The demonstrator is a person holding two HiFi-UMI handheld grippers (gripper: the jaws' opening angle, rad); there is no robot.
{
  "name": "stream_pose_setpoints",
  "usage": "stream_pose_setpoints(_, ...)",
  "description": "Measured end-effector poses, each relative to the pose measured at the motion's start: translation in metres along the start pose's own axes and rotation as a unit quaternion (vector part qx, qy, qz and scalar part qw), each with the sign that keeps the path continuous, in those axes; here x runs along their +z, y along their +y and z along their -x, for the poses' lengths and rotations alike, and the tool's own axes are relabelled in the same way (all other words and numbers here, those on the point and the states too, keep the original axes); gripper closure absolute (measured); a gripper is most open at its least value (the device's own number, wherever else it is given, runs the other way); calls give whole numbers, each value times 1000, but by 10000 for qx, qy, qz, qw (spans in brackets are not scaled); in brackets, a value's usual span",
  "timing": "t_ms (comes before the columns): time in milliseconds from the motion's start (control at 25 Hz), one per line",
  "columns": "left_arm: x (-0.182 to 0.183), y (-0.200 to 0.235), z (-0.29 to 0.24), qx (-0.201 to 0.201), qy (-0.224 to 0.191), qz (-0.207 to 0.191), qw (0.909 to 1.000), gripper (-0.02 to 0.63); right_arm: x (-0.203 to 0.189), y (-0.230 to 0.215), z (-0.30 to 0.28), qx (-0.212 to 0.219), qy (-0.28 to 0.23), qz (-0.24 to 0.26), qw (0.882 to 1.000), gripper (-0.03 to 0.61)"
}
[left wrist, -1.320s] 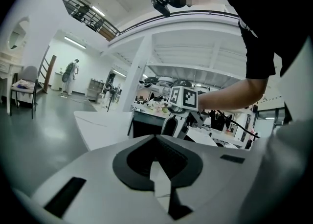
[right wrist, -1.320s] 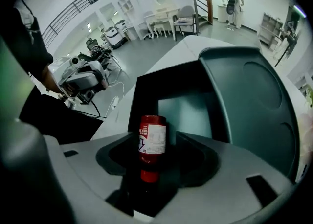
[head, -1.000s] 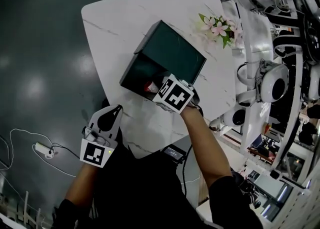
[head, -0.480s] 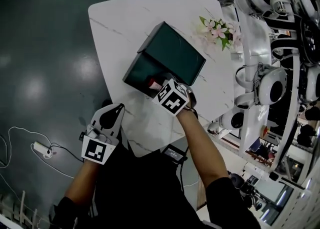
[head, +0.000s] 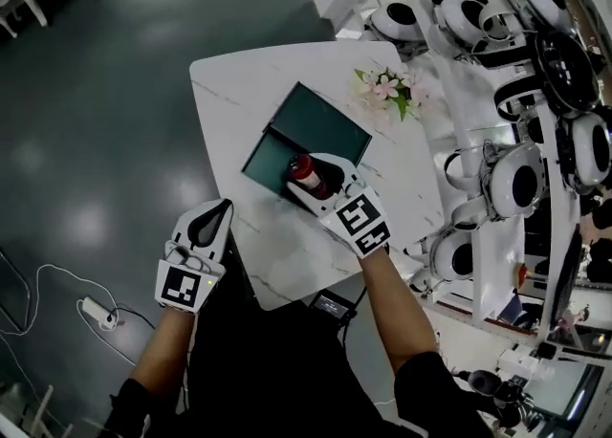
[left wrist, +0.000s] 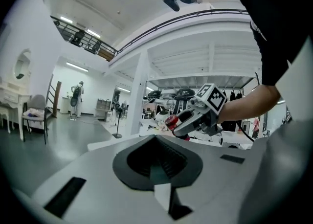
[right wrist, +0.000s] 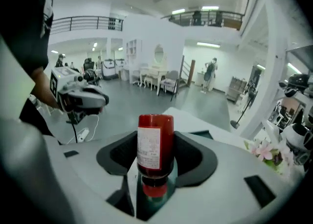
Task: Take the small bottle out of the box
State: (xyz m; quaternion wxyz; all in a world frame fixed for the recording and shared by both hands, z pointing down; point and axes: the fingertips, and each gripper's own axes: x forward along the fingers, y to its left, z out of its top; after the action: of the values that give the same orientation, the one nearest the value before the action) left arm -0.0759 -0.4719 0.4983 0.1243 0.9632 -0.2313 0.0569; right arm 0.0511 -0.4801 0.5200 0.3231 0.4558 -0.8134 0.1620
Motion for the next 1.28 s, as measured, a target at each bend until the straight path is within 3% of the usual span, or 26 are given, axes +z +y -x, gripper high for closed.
stream_pose_setpoints(80,17,-6,1,53,-147,-208,9997,598,31,2,32,-170,-840,-51,9963,341)
stream_pose_setpoints(160,31,-9,1,31,-342,-471,9983,598,54,4,62,-434,-1663,23,9851,341)
stream_pose_setpoints(400,65,-49,26,42,-768,-1047,9915,598,81,44,179,-984,-3444,282,9332,341)
stream_pose_setpoints(640,88,-109,68,151,-1020,-1027,9894,598,44,91,280,-1357,-4419,236,8864,341)
stream_pose_setpoints(760,91,-133,91,208,-1141,-983,9884,598,9,110,310,-1509,-4692,101,8700,341)
stream_pose_setpoints(1000,74,-173,124,217,-1154,-940,9886,598,-65,132,328,-1741,-4453,-269,8779,341)
stream_pose_setpoints(1280,50,-201,152,63,-1004,-863,9912,598,-102,163,327,-1842,-4315,-731,8800,341)
